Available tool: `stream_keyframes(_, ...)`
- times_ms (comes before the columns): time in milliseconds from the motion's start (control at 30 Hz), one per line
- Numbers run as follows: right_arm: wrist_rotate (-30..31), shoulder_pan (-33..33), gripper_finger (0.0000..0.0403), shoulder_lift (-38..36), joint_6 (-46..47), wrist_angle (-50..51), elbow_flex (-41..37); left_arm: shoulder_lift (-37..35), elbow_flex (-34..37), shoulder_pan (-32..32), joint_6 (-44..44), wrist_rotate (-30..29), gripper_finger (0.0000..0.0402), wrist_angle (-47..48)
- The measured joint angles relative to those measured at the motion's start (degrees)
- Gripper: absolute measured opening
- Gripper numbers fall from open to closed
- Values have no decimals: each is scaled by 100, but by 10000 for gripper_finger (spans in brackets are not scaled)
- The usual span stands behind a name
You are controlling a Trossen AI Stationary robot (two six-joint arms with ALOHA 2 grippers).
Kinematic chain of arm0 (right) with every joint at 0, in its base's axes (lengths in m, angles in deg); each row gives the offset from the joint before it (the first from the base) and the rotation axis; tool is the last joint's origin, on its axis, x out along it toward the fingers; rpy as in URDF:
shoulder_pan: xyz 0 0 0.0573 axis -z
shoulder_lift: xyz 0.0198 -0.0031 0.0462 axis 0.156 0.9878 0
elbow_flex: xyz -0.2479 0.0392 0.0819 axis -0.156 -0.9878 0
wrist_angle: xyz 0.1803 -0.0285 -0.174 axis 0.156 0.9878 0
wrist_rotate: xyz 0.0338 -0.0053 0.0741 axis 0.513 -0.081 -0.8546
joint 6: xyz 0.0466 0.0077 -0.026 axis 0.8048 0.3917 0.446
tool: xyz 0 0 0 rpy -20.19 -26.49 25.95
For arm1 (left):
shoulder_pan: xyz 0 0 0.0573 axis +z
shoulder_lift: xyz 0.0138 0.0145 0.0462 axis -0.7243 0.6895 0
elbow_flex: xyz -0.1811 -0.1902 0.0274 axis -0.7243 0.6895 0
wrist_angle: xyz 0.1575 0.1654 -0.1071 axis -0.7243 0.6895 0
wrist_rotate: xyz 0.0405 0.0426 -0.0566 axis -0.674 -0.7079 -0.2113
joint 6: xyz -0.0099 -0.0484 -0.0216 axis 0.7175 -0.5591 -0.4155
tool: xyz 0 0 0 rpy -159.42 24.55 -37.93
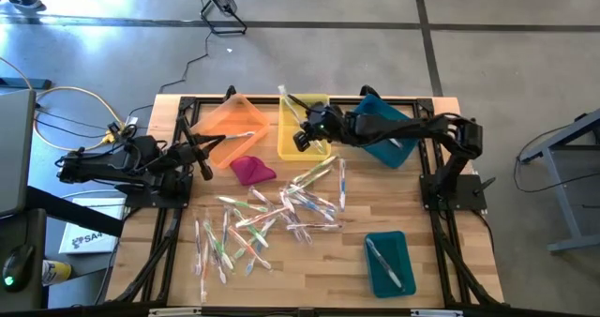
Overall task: Pick & Place Toothbrushes
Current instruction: Put the green toothbrush into the yellow bin
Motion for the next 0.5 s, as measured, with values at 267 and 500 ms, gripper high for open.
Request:
stream_keyframes(267,-300,125,17,502,244,373,0,44,0,0,3,1,3,69)
stream_keyframes(500,-267,162,17,763,382,637,0,246,0,0,-10,4,3,67)
